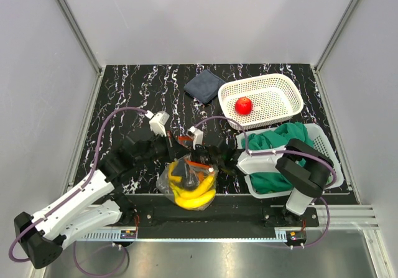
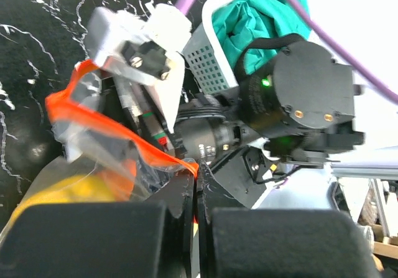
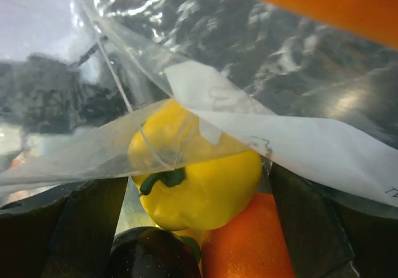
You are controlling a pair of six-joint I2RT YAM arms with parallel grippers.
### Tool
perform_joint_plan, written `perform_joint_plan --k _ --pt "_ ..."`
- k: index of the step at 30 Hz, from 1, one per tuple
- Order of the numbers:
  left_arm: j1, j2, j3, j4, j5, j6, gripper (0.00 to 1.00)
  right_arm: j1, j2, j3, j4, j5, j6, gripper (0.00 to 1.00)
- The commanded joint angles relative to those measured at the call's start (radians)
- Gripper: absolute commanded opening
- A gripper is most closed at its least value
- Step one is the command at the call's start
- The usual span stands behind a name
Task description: Open the zip-top bag and remove the fake food
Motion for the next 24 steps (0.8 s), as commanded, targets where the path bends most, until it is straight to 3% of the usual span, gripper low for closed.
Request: perform_joint_plan --k 1,8,14,18,21,22,24 --pt "0.022 -0.006 0.031 -0.011 -0.121 0.068 0.00 0.028 -0.114 0.087 -0.168 0.221 -0.101 1.00" --pt "0.022 0.047 0.116 -0.094 -0.066 0.129 0.00 -0.007 -0.062 0.343 -0.470 0.400 -0.115 1.00" --pt "0.022 0.052 0.124 -0.096 0.007 0.141 0.00 -0.010 -0.085 0.372 -0.476 0.463 -0.210 0.98" --pt "0.022 0.014 0.111 -0.128 0.010 0.166 0.00 -0.024 -0.139 0.340 -0.478 0.493 -0.245 0.91" --pt "0.022 -0.021 0.099 -0.169 -0.033 0.180 0.00 -0.047 -0.174 0.291 -0.484 0.458 -0.248 0.78" --pt "0.022 -0.032 0.096 -0.178 -0.058 0.186 0.00 -0.053 -0.198 0.277 -0.482 0.441 -0.233 0.68" --pt "0.022 -0.061 0.087 -0.200 -0.091 0.184 0.00 -0.062 -0.226 0.241 -0.481 0.376 -0.213 0.61"
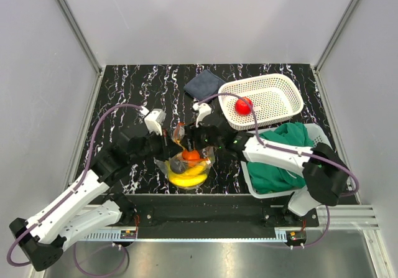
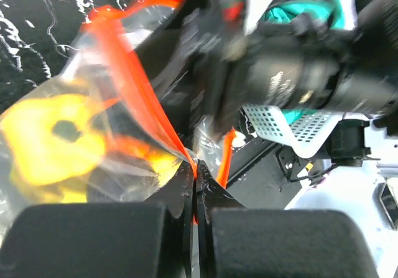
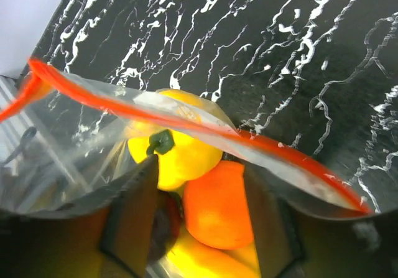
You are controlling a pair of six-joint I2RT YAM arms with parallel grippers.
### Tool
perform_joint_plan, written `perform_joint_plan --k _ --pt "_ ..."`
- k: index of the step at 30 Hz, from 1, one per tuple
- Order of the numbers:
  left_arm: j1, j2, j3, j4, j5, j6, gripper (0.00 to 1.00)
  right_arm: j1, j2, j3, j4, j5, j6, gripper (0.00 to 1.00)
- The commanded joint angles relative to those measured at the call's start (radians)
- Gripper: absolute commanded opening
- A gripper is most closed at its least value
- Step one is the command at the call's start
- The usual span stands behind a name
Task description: Open the zip-top bag and remove the fake food
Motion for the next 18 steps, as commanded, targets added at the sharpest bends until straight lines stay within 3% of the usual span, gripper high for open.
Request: perform_joint_plan --k 1,3,9,18 --pt "0.000 -0.066 -0.015 -0.048 -0.070 0.032 0.00 -0.028 -0.116 -0.053 0.014 -0.090 0.016 0.56" --pt "0.000 -0.075 -0.019 -0.050 -0.082 0.035 0.00 -0.028 -0.134 -0.061 0.014 -0.171 0.030 0.51" --pt "0.000 -0.020 0.020 -0.029 -0.108 0.046 0.00 -0.025 -0.086 -0.050 0.101 -0.464 0.138 0.56" --pt "0.000 0.048 0.061 0.033 -0.144 0.048 0.00 0.016 -0.041 -0.121 0.175 -0.487 0.177 0.69"
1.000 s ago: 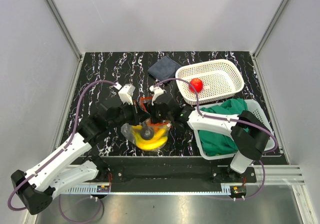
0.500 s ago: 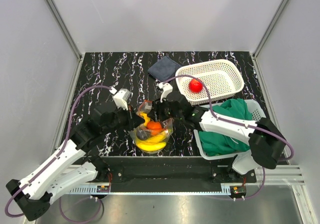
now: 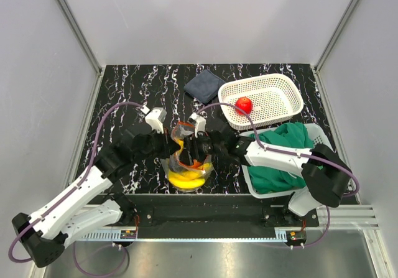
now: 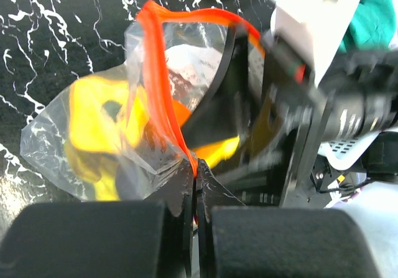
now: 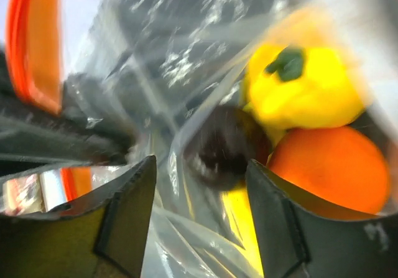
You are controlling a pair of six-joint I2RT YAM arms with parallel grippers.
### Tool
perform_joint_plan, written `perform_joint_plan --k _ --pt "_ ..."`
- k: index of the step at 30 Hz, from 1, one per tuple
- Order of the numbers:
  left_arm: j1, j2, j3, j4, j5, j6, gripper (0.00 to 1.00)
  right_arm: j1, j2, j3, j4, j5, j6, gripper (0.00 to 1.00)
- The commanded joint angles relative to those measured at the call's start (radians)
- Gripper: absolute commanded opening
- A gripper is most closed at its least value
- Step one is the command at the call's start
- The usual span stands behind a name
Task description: Open the zip-top bag and remove the fake food
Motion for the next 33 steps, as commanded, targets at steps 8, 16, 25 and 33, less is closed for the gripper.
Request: perform_joint_plan --k 8,16,25,33 --pt "-0.001 0.039 0.000 0.165 0.026 -0.039 0.00 0.062 0.078 -0.041 0.172 -0.070 0.051 0.77" --pt "-0.001 0.037 -0.041 0.296 0.155 -0.128 0.00 0.062 0.186 -0.073 0.369 0.045 0.137 0.87" --pt "-0.008 -0.004 -0.098 0.314 0.165 -0.170 0.00 0.064 0.183 -0.126 0.474 0.223 0.154 0.95" --pt "-0.010 0.005 -0.093 0.316 0.172 -0.159 0.00 0.084 0.269 -0.077 0.457 0.276 0.105 0.90"
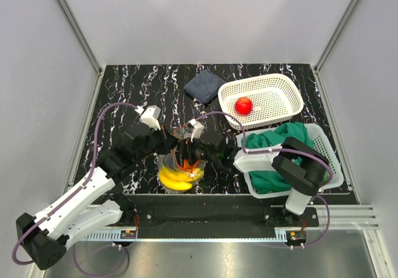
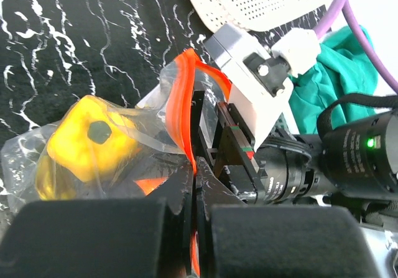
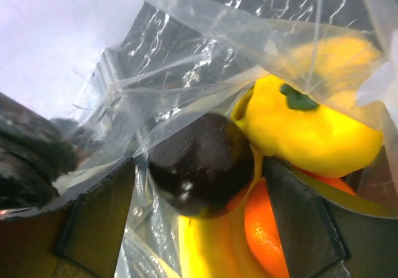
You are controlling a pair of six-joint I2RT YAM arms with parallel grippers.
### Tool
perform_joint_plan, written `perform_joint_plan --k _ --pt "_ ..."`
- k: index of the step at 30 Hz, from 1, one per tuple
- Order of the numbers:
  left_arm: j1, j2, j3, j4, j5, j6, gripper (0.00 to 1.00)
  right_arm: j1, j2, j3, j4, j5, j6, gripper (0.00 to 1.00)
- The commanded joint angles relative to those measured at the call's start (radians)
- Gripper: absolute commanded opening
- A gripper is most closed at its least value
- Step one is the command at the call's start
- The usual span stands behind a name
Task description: Open the zip-top bag and remove the fake food
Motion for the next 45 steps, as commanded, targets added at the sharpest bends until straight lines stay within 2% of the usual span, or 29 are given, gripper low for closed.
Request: perform_joint_plan --k 1,6,8,9,13,17,21,24,28,30,35,41,45 --pt "-0.043 0.001 0.010 0.122 0.189 -0.052 0.00 0.025 0.083 0.049 -0.026 0.149 -0.009 0.88" --pt "-0.043 -0.010 0.008 0.114 0.177 -0.041 0.00 0.025 0.090 0.043 0.002 0.162 -0.023 0.72" --pt "-0.043 -0.024 0.008 0.094 0.162 -0.035 0.00 0.026 0.069 0.042 -0.006 0.163 -0.043 0.60" --pt "-0.043 -0.030 0.008 0.085 0.140 -0.024 0.00 0.025 0.058 0.042 -0.027 0.163 -0.048 0.53" --pt "-0.043 -0.068 0.004 0.008 0.065 0.005 0.00 0.025 -0.026 0.036 -0.113 0.188 -0.077 0.38" --pt "-0.041 -0.110 -0.007 -0.054 -0.038 0.030 0.00 0.026 -0.170 0.039 -0.242 0.229 -0.112 0.29" --pt "-0.041 -0.143 -0.013 -0.093 -0.115 0.036 0.00 0.026 -0.270 0.048 -0.372 0.257 -0.138 0.27" --pt "-0.040 -0.150 -0.010 -0.093 -0.119 0.040 0.00 0.025 -0.321 0.062 -0.432 0.281 -0.160 0.26" --pt "-0.041 -0.127 0.005 -0.093 -0.098 0.045 0.00 0.025 -0.368 0.086 -0.472 0.239 -0.175 0.24" --pt "-0.041 -0.127 0.007 -0.096 -0.098 0.046 0.00 0.025 -0.414 0.108 -0.524 0.289 -0.193 0.24" --pt "-0.041 -0.151 -0.004 -0.113 -0.122 0.043 0.00 -0.010 -0.542 0.149 -0.589 0.478 -0.382 0.24" --pt "-0.040 -0.173 -0.003 -0.125 -0.130 0.063 0.00 -0.277 -0.554 0.198 -0.652 0.470 -0.476 0.23" --pt "-0.040 -0.174 0.019 -0.139 -0.130 0.085 0.00 -0.447 -0.467 0.226 -0.650 0.508 -0.505 0.25"
